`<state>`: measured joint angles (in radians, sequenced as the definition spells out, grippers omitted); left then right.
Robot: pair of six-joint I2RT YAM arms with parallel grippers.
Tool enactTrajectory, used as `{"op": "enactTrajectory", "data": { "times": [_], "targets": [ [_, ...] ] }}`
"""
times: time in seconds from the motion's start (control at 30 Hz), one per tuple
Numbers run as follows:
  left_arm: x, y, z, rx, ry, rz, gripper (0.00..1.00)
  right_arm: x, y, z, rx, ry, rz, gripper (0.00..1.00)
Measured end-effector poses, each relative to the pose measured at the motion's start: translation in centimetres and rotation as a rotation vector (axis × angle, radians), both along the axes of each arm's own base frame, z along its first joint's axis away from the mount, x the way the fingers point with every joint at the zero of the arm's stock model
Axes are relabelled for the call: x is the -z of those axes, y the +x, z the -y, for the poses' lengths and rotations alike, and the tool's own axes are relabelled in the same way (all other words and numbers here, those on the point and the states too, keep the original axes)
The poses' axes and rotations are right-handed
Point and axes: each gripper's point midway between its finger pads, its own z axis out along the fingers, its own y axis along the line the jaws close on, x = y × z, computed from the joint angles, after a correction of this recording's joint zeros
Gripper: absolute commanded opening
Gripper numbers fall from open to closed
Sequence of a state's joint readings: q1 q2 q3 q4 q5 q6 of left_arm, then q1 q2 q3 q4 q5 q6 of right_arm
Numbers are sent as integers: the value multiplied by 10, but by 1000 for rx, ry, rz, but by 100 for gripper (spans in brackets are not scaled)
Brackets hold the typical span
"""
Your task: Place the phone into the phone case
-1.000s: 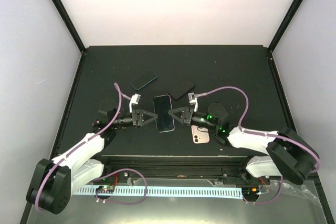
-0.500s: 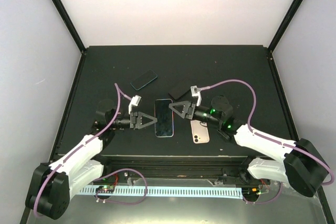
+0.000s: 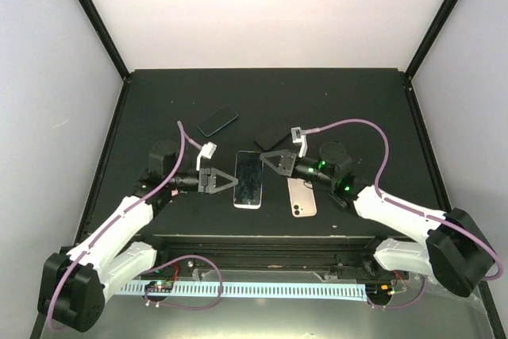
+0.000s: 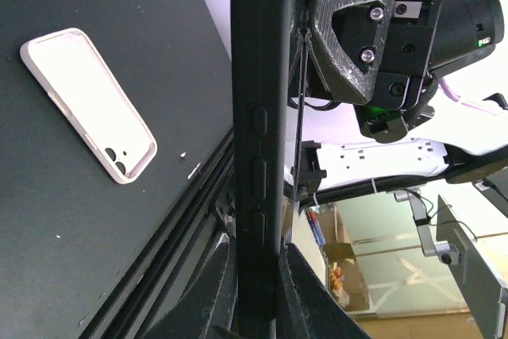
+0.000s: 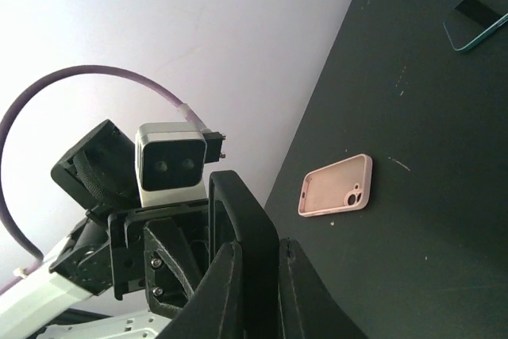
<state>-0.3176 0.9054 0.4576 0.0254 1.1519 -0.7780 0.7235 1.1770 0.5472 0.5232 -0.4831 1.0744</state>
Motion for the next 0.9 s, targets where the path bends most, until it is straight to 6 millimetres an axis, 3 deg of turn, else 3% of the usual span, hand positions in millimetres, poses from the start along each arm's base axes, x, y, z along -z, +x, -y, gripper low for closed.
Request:
{"op": "enactTrajectory", "data": {
  "times": [0.13,0.23,0.4,0.53,0.7,0.8,0.9],
  "targets": [
    [5,3,-1,-8,41,0,4,4,2,2,8,-28,10,6],
    [9,3,0,-2,56,-15,4,10,1,2,3,-58,3,29],
    [8,6,0,-19,52,-40,4,8,0,-2,-31,-81,9,53],
    [7,14,-1,-59,57,-53,4,10,-7,-3,-63,-73,-9,65],
    [-9,29,0,-118,33,-20,4,29,-20,1,-99,-67,-81,65],
    [-15,36,0,-149,16,-11,4,43,-29,3,-122,-65,-130,55],
    [-18,41,0,-169,8,-13,4,43,-34,3,-140,-37,-148,45]
  ]
}}
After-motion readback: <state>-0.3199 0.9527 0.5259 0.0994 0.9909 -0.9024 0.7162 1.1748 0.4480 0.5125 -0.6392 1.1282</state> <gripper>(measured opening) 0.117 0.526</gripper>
